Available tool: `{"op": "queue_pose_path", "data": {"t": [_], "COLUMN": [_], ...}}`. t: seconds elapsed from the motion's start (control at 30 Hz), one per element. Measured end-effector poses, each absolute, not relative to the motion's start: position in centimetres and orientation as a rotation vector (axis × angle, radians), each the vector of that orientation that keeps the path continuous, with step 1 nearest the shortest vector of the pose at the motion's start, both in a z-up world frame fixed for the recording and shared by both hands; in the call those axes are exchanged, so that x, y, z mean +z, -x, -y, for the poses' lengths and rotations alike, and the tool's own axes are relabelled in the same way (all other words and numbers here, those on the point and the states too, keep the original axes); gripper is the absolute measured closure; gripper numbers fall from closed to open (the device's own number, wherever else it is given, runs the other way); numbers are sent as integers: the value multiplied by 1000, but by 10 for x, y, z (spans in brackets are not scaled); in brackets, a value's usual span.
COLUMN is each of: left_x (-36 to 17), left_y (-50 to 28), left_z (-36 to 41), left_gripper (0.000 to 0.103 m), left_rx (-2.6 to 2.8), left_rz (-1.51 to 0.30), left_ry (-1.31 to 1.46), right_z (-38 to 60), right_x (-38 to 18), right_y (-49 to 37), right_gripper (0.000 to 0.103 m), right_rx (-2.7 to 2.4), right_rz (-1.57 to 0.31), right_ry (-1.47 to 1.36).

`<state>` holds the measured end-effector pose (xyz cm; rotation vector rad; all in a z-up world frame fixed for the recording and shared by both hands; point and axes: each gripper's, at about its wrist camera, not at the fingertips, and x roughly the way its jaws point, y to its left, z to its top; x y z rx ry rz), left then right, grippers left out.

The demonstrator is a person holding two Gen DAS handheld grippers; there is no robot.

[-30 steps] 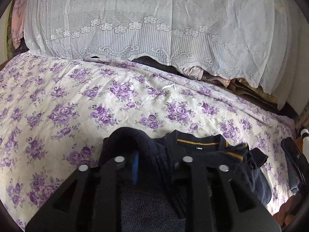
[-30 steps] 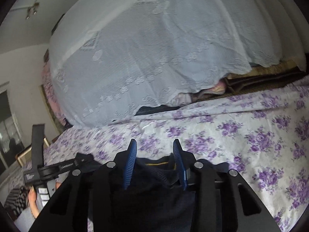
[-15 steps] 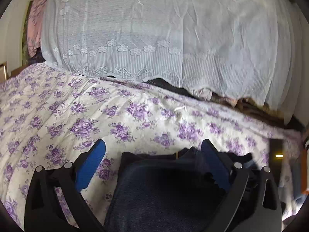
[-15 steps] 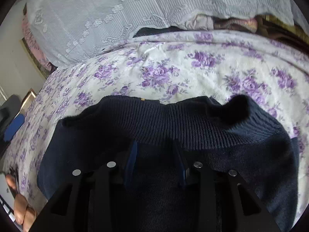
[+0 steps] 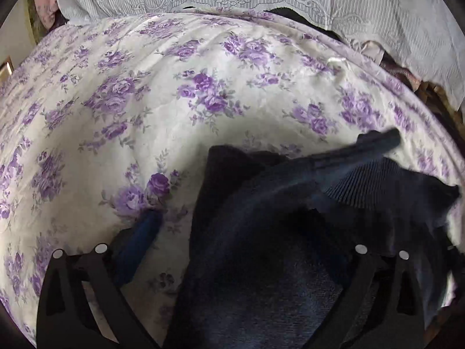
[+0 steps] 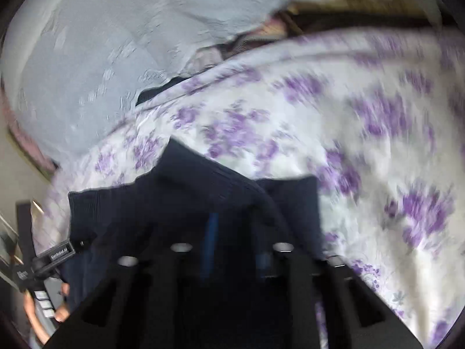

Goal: Fold small clothes
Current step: 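Lift the hem with both grippers and fold it toward the collar, then release the folded cardigan from both grippers and pull them back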

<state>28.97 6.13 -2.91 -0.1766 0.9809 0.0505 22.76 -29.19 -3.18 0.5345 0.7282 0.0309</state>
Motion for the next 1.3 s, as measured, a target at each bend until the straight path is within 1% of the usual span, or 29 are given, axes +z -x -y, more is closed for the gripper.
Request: {"op": "queue_pose_path", "data": {"t": [0.03,0.07,0.1,0.2,0.27,0.37,0.4,0.43,0.47,0.5,0.53,0.57,0.6,0.67,0.73,0.77,0.8,0.83,0.87,0.9,1.0,1.13,1.17,1.2,1.23,1.27,1.3], "left_x": [-27,-23,-16,15,25,15,9,2,-8,-19,-27,-26,-24,-22,-14,-8,-5,-5,-15,-25,-25,-7,-3,-2,-3,-6,-11], "left_y": [-287,-283,-277,-260,-259,-279,-283,-287,-296,-305,-312,-314,-312,-307,-303,-303,-304,-308,-314,-320,-313,-293,-286,-280,-275,-267,-261], "left_z": [-63,-64,-66,-70,-61,-39,-31,-25,-19,-18,-19,-18,-13,-6,-10,-16,-24,-28,-28,-25,-7,-16,-21,-24,-26,-27,-27], "left_gripper": [5,8,12,12,12,12,12,12,20,28,28,31,37,40,48,56,57,57,57,56,56,57,51,35,30,29,29], "left_rx": [56,64,56,-23,-38,-101,-105,-73,-7,22,14,18,23,42,44,55,58,71,82,75,121,67,57,46,29,11,-2], "left_rz": [-970,-946,-917,-802,-764,-823,-847,-860,-882,-916,-950,-937,-921,-895,-880,-872,-867,-867,-895,-926,-880,-851,-852,-857,-863,-873,-893], "left_ry": [177,178,190,258,244,213,180,132,61,33,37,29,-3,-53,-34,-12,8,9,-10,-27,-159,-94,-70,-57,-44,-31,-31], "right_z": [301,308,309,302,291,267,258,250,244,244,247,250,248,247,244,243,241,243,250,257,257,254,251,249,248,248,250], "right_x": [-31,-26,-19,3,11,13,11,5,-6,-19,-26,-22,-20,-15,-1,3,3,-3,-15,-18,-13,5,7,6,1,-10,-15], "right_y": [-224,-218,-210,-199,-207,-237,-246,-259,-270,-275,-279,-275,-272,-261,-239,-233,-232,-237,-246,-246,-237,-201,-194,-190,-189,-192,-192], "right_gripper": [103,101,96,96,96,95,79,66,54,60,64,66,66,66,64,58,48,44,42,42,44,43,39,32,28,26,26], "right_rx": [29,36,23,29,65,131,144,145,108,81,71,66,66,56,39,28,-11,-42,-43,-39,-29,-7,-16,-32,-50,-54,-48], "right_rz": [-723,-688,-648,-558,-542,-599,-633,-678,-721,-754,-765,-742,-735,-693,-629,-622,-635,-667,-731,-735,-691,-598,-596,-612,-646,-717,-747], "right_ry": [-598,-629,-615,-556,-550,-511,-483,-453,-431,-427,-452,-463,-451,-441,-404,-365,-309,-281,-310,-344,-342,-330,-298,-268,-243,-229,-238]}}
